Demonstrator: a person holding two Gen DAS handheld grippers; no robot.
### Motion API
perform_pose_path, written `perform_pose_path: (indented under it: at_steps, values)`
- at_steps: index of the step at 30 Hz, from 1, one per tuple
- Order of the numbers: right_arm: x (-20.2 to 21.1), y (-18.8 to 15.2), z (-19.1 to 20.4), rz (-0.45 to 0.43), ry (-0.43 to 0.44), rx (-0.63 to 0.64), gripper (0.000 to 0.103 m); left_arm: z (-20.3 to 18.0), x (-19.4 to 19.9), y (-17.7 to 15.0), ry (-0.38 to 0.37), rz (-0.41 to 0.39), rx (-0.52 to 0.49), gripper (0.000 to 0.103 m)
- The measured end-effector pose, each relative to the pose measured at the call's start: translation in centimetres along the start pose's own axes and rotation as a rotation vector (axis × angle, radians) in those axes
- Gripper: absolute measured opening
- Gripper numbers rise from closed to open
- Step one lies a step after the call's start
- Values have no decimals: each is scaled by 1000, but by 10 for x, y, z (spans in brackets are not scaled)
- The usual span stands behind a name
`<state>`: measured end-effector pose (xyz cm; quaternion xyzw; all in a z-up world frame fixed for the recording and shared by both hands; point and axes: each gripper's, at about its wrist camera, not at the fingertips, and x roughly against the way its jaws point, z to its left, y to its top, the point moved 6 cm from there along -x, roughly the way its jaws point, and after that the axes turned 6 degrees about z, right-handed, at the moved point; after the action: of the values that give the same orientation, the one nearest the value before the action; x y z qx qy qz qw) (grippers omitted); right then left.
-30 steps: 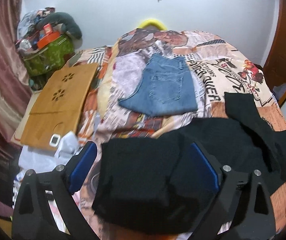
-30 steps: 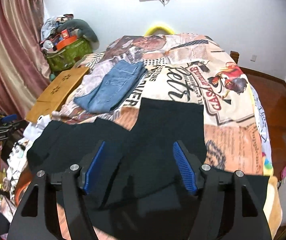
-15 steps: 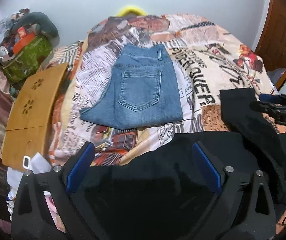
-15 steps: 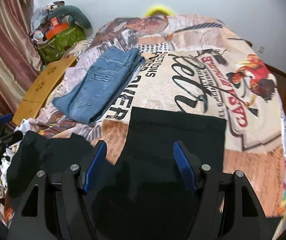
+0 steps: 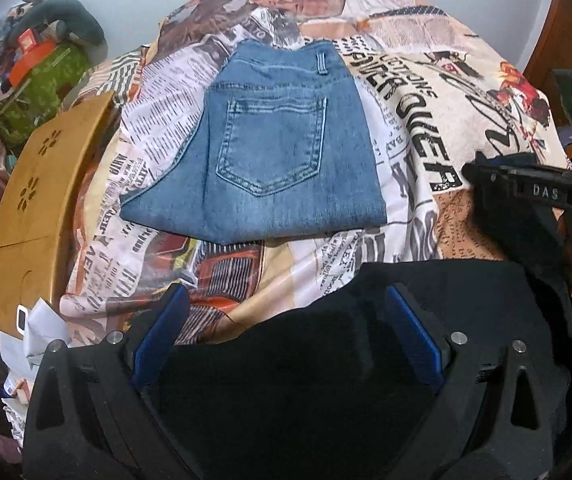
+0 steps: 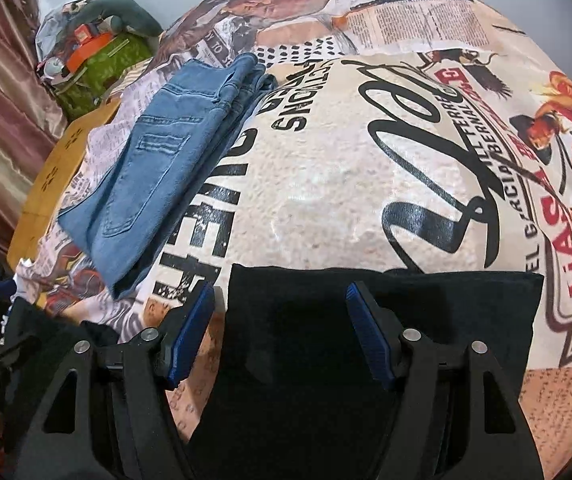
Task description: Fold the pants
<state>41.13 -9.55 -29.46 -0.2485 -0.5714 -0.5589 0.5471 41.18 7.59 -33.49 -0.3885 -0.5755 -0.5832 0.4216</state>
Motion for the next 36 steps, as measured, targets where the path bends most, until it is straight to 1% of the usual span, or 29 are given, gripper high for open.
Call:
perform_pose_path:
  at_steps: [1,3,5,6,8,11,15,16,19,24,27,29,31,33,36]
  values:
    - [2,0,-2,-9,0,-2,47,-1,-1,-1,0,4,0,98]
    - [7,1,-11,-15,10,-27,23,-2,-1,-3,-3,13,2,98]
    - [12,1,-17,-10,35,-54,14,-4,2,-5,0,14,-3,98]
    - [17,-1,-20,-15,35,-60,11,-6,5,-6,3,11,-8,98]
    - [27,-5,-20,-31,23,-54,11,-8,10,-9,3,11,-16,98]
    - [54,-10,-19,-71,24,-47,10,-16,18,-16,-12,26,-28,98]
    - [106,-18,-28,-155,10,-43,10,-34,29,-27,-40,42,-51,98]
    - [127,-24,-35,-188,0,-49,10,-41,32,-30,-49,45,-60,98]
    - [171,-35,-54,-261,-19,-80,10,-60,41,-35,-65,53,-88,98]
    - [244,-62,-90,-376,-22,-160,10,-101,53,-45,-82,68,-148,98]
    - [275,-78,-108,-411,-39,-183,10,-125,57,-53,-83,81,-190,98]
    - [288,-88,-114,-426,-46,-188,10,-146,60,-61,-89,87,-232,98]
    - [301,-104,-119,-442,-54,-185,10,-161,60,-69,-91,91,-267,98]
    - [305,-124,-123,-439,-70,-181,10,-177,61,-77,-87,95,-302,98]
    - [296,-153,-134,-394,-86,-186,10,-195,59,-87,-88,111,-343,98]
